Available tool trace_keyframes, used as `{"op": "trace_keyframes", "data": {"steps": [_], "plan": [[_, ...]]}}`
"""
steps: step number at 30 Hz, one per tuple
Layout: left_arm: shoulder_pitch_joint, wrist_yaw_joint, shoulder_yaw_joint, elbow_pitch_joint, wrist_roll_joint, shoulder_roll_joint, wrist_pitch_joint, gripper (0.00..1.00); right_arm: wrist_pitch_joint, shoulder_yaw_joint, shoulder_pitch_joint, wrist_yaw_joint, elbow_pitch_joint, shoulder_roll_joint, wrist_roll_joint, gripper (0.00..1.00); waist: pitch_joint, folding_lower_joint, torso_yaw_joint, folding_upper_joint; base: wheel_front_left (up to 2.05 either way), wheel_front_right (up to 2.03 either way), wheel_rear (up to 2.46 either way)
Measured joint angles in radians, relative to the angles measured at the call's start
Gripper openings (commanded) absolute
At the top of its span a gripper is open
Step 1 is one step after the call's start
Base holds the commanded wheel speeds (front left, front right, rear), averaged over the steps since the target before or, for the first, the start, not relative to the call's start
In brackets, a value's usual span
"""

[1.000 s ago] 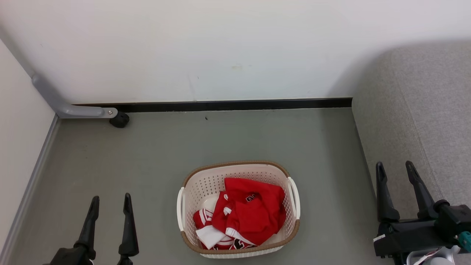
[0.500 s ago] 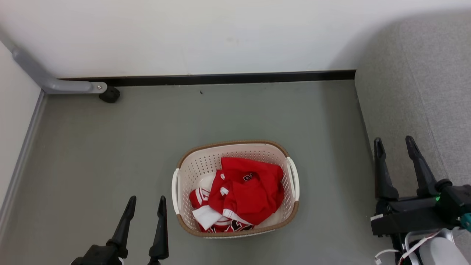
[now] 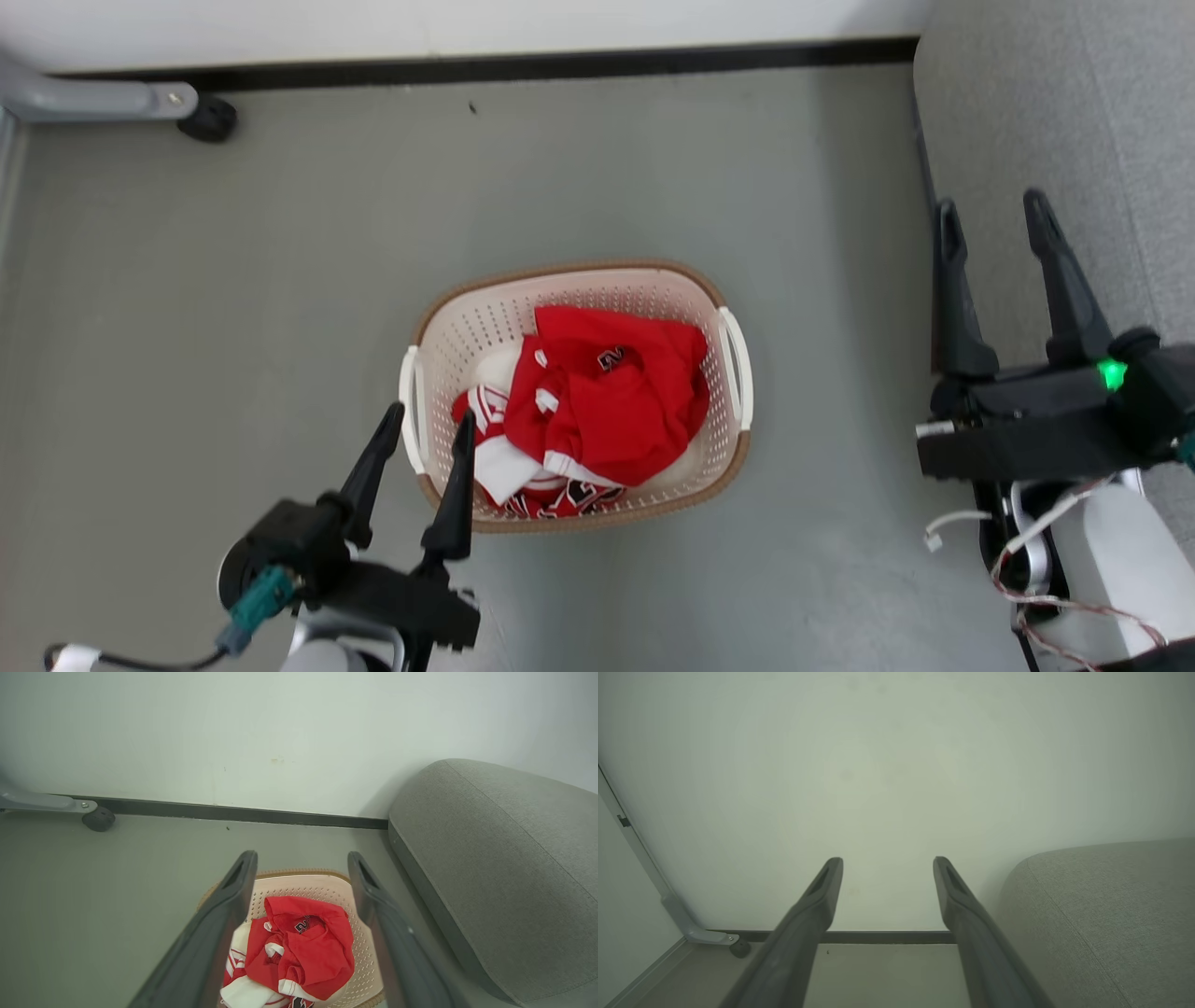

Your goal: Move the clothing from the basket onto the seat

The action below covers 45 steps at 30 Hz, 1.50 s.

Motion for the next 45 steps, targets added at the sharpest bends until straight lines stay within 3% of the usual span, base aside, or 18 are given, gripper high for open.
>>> {"op": "trace_keyframes", "data": {"steps": [5, 28, 45], "plan": [[-0.096, -0.010, 0.004, 0.052, -0.038, -0.030, 0.036, 1.00, 0.014, 0.005, -0.083, -0.001, -0.021, 0.008, -0.017, 1.00, 0.071, 0.0000, -0.014, 0.0000, 0.00, 0.00, 0.00], [-0.481, -0.044, -0.083, 0.318, -0.100, -0.065, 0.322, 1.00, 0.030, 0.070, -0.374, -0.019, -0.051, 0.044, -0.046, 1.00, 0.379, -0.0002, -0.123, 0.0001, 0.00, 0.00, 0.00], [-0.644, 0.035, -0.128, 0.484, -0.106, -0.074, 0.437, 1.00, 0.002, 0.130, -0.398, -0.027, -0.004, 0.054, -0.046, 1.00, 0.465, -0.0003, -0.189, 0.0000, 0.00, 0.00, 0.00]]}}
